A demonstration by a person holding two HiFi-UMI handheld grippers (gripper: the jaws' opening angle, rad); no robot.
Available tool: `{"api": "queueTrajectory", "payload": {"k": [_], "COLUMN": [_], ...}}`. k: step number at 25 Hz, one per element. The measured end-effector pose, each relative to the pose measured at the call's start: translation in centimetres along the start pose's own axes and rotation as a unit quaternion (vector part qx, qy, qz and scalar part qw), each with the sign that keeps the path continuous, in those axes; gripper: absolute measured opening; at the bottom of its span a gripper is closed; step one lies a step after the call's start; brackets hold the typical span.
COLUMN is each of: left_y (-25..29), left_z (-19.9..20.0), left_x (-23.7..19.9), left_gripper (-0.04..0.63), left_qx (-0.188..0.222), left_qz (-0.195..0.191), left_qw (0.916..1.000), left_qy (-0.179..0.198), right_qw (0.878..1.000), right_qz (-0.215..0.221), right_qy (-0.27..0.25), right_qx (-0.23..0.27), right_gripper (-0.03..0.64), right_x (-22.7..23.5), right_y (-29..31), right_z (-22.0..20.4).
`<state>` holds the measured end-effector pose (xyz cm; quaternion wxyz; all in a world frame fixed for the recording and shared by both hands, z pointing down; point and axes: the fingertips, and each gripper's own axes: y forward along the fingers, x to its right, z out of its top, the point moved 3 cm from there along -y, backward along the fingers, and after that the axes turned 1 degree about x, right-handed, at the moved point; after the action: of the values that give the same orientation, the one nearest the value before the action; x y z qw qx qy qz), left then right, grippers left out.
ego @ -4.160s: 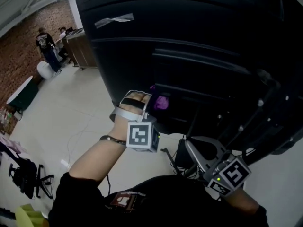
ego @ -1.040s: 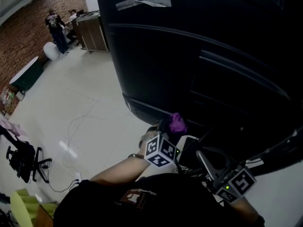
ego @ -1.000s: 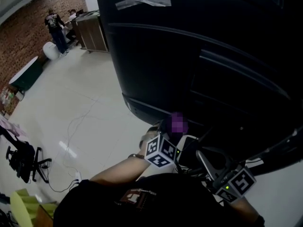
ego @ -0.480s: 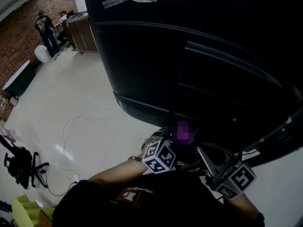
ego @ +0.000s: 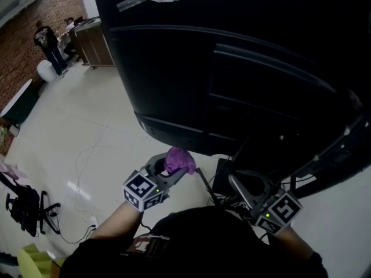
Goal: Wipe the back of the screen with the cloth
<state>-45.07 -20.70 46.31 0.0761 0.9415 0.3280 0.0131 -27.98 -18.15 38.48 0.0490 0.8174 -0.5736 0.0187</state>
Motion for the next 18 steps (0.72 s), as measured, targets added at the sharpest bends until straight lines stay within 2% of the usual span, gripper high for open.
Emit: {"api": "queueTrajectory", "payload": {"k": [4, 9, 12, 18], "left_y": [-2.6, -5.0, -5.9, -6.4], "left_z": [-1.2, -3.0, -3.6, -4.1], "left_x": [0.2, 0.3, 0.5, 0.9], "left_gripper": [0.163, 0.163, 0.163, 0.163], "left_qx": [0.035, 0.072, 0.076, 0.069], "left_qz": [-0.013, -0.027, -0.027, -0.031], "left_qw": [0.9969, 0.9875, 0.9857, 0.9867], "left_qy": [-0.069, -0.138, -0.148, -0.144], "right_qw": [1.000, 0.999, 0.999, 0.999], "right_qz": [0.017, 0.027, 0.027, 0.018], "right_qy": [0.005, 0.027, 0.036, 0.036], "right_qx": [-0.010, -0.020, -0.025, -0.033], "right_gripper": [0.008, 0.008, 0.008, 0.008], "right_x": [-1.0, -2.0, -2.3, -2.4], "right_y": [1.2, 2.5, 2.8, 2.9], "right_z": [-1.8, -4.0, -5.0, -6.0]}}
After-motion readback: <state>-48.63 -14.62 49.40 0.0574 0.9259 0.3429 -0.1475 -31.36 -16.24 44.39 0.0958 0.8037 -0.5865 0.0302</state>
